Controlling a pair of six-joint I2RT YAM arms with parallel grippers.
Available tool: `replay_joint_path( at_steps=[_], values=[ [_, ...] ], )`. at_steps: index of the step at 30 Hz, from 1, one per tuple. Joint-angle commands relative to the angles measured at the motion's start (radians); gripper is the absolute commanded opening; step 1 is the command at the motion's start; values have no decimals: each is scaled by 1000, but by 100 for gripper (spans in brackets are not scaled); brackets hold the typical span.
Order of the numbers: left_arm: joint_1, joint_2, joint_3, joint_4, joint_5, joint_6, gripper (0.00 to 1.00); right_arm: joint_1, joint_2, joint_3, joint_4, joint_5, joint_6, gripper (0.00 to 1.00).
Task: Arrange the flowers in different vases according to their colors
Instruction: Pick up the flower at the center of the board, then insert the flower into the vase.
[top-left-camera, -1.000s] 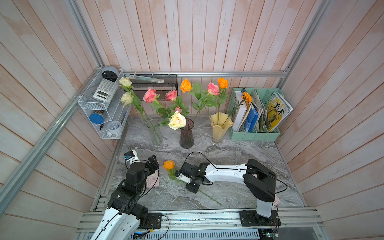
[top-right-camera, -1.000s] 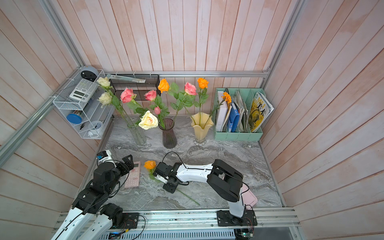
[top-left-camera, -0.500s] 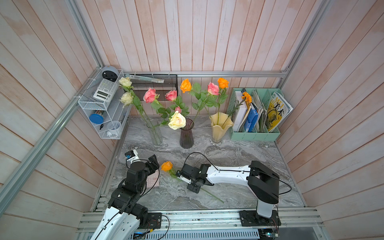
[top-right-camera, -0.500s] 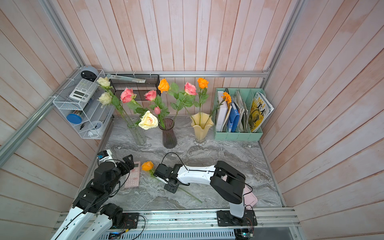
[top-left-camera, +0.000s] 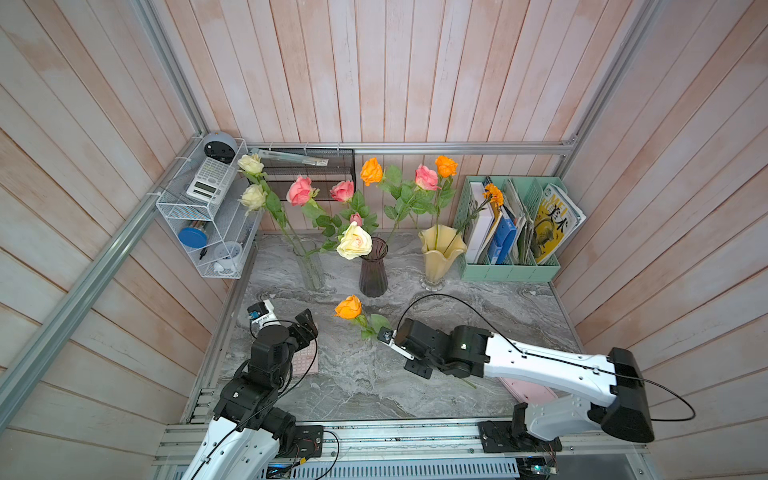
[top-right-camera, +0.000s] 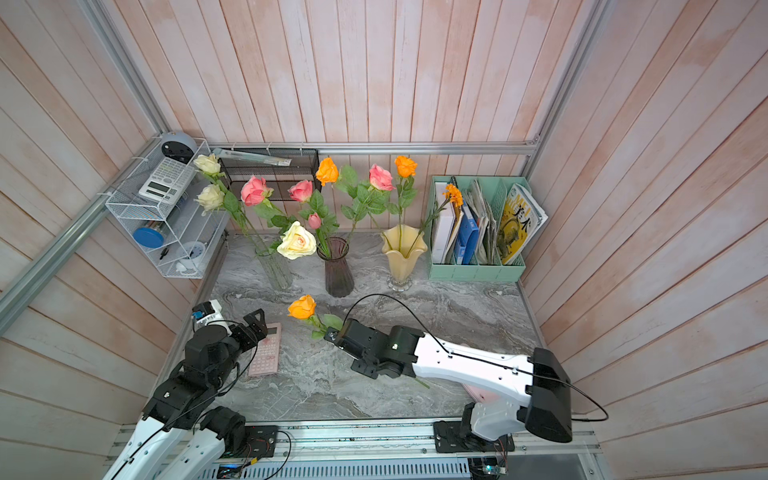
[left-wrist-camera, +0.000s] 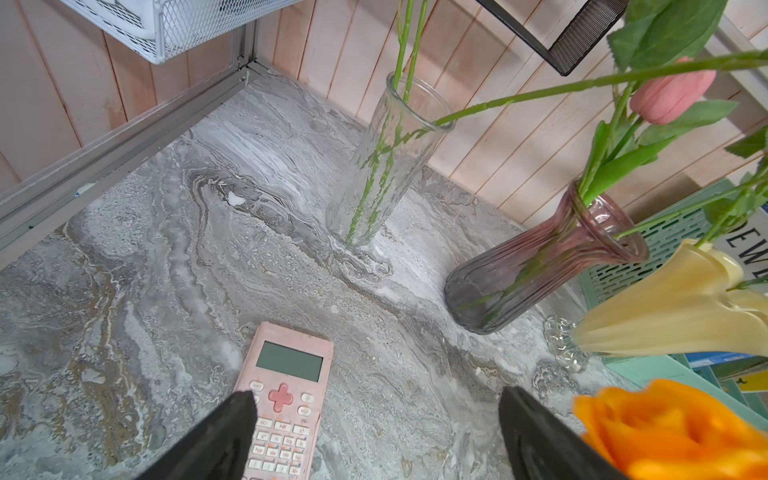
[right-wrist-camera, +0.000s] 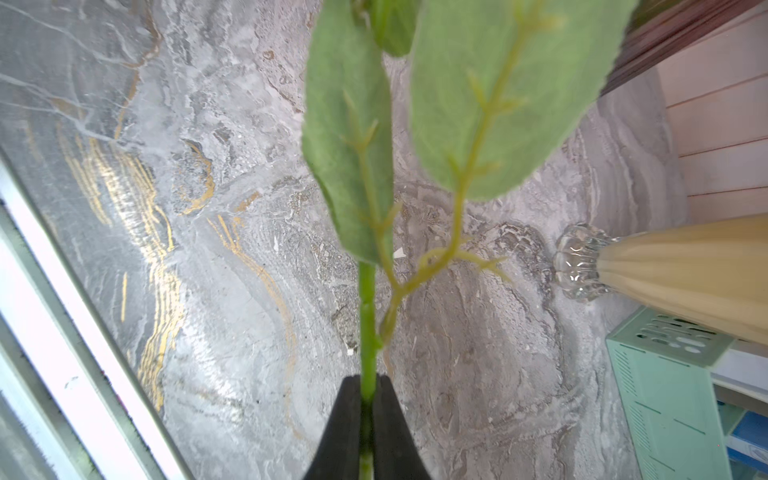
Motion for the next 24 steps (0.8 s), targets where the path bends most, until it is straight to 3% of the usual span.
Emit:
replay_joint_path(
  at_steps=[1,7,12,15,18,24],
  values=[
    [-3,2,-5,19,2,0,97,26,-117,-24,-50,66,-5,0],
    [-4,10,-14,27,16,1,97,49,-389,-74,51,135,-41,0],
    [-3,17,-12,36,30,10,97,38,-476,-12,48,367,-83,0],
    [-4,32,-13,51,40,18,97,10,-498,1,227,455,-165,0],
    [-4,48,-39,130,124,37,97,-150,-477,19,439,351,-212,0],
    [-31,127,-101,325,317,73,97,-520,-286,122,811,72,-118,0]
  ],
)
